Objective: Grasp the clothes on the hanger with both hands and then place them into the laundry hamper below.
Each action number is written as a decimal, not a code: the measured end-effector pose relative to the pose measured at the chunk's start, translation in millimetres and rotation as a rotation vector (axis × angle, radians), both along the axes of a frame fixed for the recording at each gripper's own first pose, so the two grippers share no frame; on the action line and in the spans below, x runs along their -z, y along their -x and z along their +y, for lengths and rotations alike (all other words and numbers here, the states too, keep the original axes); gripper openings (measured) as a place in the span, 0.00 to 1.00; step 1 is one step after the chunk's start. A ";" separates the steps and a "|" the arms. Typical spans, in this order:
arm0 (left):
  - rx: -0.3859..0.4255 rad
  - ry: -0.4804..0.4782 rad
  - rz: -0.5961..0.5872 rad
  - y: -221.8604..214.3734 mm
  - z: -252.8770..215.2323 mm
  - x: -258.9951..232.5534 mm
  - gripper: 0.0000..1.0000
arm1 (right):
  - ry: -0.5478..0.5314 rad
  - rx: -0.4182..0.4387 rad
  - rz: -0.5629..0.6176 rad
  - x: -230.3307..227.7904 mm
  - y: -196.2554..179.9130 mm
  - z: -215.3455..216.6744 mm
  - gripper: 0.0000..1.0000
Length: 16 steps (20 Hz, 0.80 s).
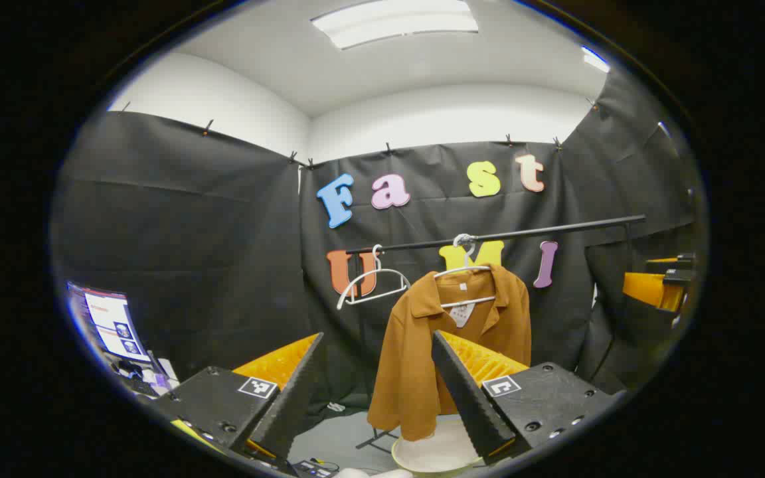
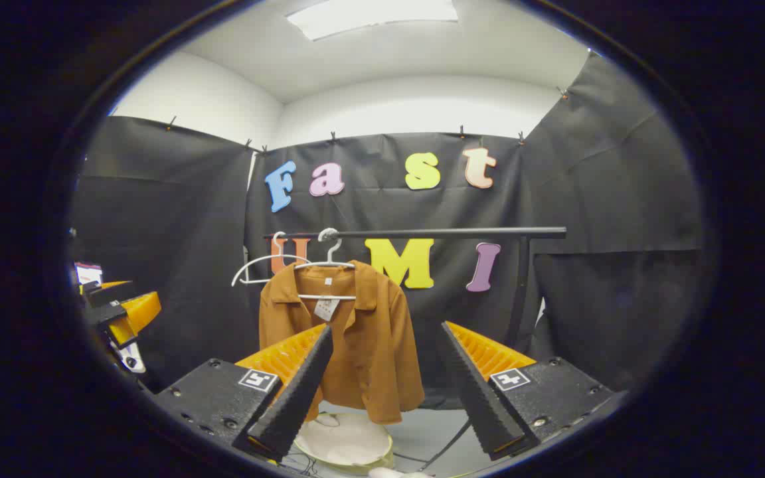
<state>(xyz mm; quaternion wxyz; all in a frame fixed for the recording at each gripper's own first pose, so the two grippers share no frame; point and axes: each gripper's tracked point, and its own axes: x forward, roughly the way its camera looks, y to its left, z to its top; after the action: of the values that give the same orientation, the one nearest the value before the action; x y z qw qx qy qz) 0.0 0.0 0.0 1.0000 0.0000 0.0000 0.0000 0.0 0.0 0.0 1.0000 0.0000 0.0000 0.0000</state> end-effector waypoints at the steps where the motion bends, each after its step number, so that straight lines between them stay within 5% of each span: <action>1: 0.000 0.003 -0.001 1.3 -0.9 -1.5 1.00 | 0.000 0.005 0.000 -0.3 1.8 -1.9 1.00; 16: 0.030 0.033 -0.009 14.8 2.4 1.3 1.00 | 0.001 0.021 0.000 5.4 18.6 -1.0 1.00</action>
<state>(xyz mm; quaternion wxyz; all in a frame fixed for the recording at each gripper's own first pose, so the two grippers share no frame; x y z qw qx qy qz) -14.8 2.4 -1.3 0.9997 -0.0166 -0.0046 -0.0152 -18.6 -1.0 -5.4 0.9999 -0.0004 0.0002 -0.0104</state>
